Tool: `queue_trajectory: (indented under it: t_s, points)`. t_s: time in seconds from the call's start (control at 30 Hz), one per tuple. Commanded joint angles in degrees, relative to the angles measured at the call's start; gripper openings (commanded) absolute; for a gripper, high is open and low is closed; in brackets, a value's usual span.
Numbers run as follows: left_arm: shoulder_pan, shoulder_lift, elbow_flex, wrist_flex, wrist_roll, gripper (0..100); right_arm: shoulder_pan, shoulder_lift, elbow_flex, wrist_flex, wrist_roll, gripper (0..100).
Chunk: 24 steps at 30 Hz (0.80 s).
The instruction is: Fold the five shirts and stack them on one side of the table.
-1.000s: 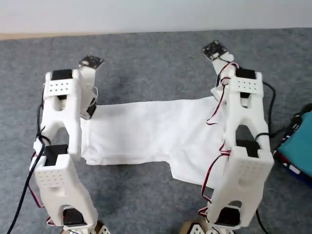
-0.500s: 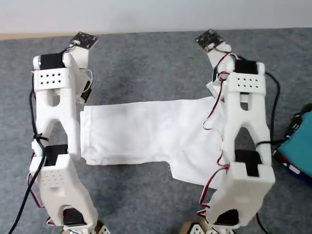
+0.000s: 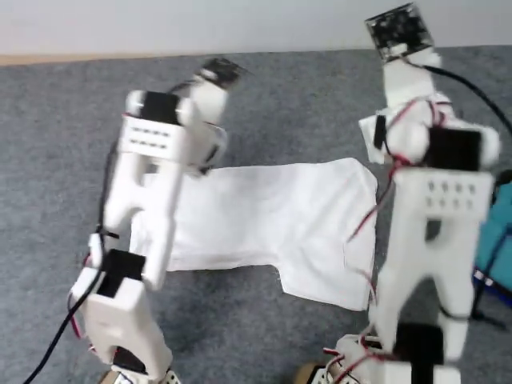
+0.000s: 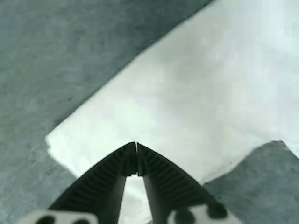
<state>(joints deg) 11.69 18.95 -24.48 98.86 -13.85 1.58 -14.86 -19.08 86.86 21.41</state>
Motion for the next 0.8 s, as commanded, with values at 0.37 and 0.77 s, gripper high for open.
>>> queue_trajectory:
  t_s: [0.37, 0.77]
  points:
    - [22.2, -0.2, 11.6, -5.9, -1.1, 10, -0.5, -29.2, -2.6, 3.6, -1.1, 1.1]
    - [34.3, 5.9, 11.5, -4.1, -6.9, 19, -0.1, -35.9, -2.6, 10.9, -0.9, 1.1]
